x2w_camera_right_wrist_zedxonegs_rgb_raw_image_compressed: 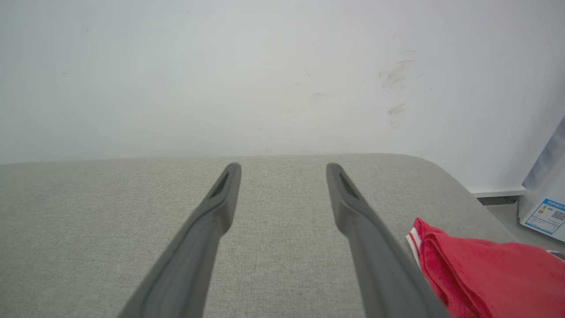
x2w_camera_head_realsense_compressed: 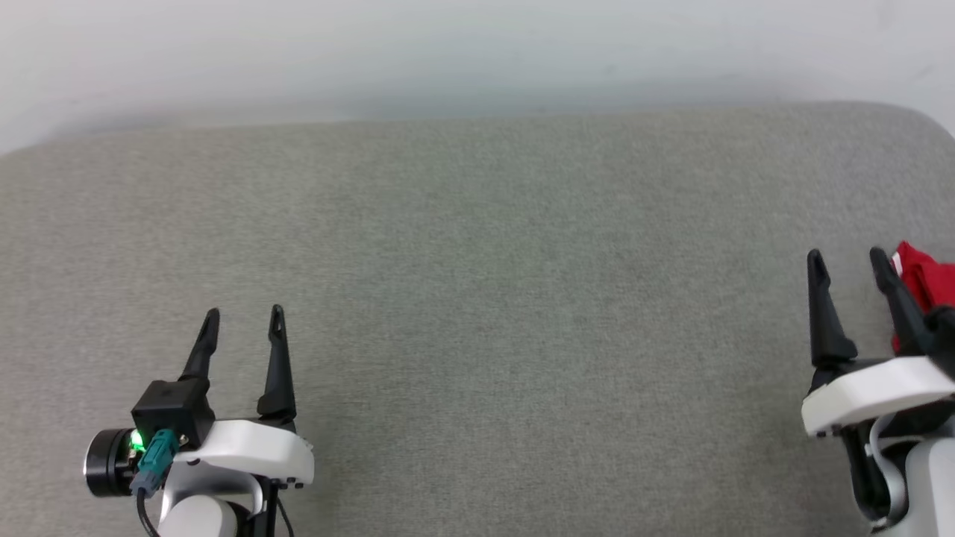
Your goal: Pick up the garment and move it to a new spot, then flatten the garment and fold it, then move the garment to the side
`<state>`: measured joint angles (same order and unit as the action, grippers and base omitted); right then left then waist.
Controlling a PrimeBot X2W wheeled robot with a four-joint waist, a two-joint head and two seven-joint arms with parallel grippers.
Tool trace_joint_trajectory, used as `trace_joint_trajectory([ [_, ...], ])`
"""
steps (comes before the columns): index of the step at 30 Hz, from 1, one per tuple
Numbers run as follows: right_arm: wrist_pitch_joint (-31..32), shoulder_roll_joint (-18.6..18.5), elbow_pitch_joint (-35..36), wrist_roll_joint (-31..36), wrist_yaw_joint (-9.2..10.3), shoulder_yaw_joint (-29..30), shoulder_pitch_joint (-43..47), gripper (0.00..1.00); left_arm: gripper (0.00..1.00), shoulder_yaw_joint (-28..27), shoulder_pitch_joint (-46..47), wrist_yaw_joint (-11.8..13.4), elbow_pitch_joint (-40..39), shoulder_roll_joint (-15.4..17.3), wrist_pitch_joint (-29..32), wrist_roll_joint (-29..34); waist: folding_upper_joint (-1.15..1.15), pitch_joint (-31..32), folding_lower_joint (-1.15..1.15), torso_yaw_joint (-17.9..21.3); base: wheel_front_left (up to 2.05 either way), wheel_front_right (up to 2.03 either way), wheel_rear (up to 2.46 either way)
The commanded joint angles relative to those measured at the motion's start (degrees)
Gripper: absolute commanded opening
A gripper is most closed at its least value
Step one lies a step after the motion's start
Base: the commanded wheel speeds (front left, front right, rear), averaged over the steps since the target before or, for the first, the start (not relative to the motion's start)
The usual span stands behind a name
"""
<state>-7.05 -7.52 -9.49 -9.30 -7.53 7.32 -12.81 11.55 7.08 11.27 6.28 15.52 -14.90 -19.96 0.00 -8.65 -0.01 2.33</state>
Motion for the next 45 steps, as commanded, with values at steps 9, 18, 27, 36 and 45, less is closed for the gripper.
trace_joint_trajectory([
  [9, 4.11, 3.58, 10.92, 1.36, 0.08, -1.17, 10.12, 1.0, 1.0, -1.09, -4.38, -0.11, 0.57, -0.01, -0.4, 1.0, 0.0, 5.85, 0.01, -2.54, 0.0, 0.0, 0.0],
  [18, 7.17, 4.68, 17.25, 1.79, 0.08, -2.08, 18.1, 1.0, 1.0, -0.66, -7.58, -0.36, 1.56, 0.03, -0.41, 0.75, 0.0, 9.83, 0.01, -2.01, 0.0, 0.0, 0.0],
  [27, 9.01, 4.72, 19.87, 1.55, 0.08, -3.3, 20.79, 1.0, 1.0, -0.22, -8.13, -0.86, 3.48, 0.11, -0.15, -0.26, 0.0, 10.85, 0.01, -1.88, 0.0, 0.0, 0.0],
  [36, 9.69, 4.73, 20.67, 1.58, 0.08, -3.02, 20.91, 1.0, 1.0, 0.25, -7.28, -0.97, 4.41, -0.11, -0.18, -0.59, 0.0, 10.71, 0.01, -1.86, 0.0, 0.0, 0.0],
  [45, 10.03, 4.74, 21.07, 1.82, 0.08, -3.05, 20.91, 1.0, 1.0, 0.19, -6.38, -1.27, 4.85, 0.28, -0.23, -1.04, 0.0, 10.41, 0.01, -1.78, 0.0, 0.0, 0.0],
])
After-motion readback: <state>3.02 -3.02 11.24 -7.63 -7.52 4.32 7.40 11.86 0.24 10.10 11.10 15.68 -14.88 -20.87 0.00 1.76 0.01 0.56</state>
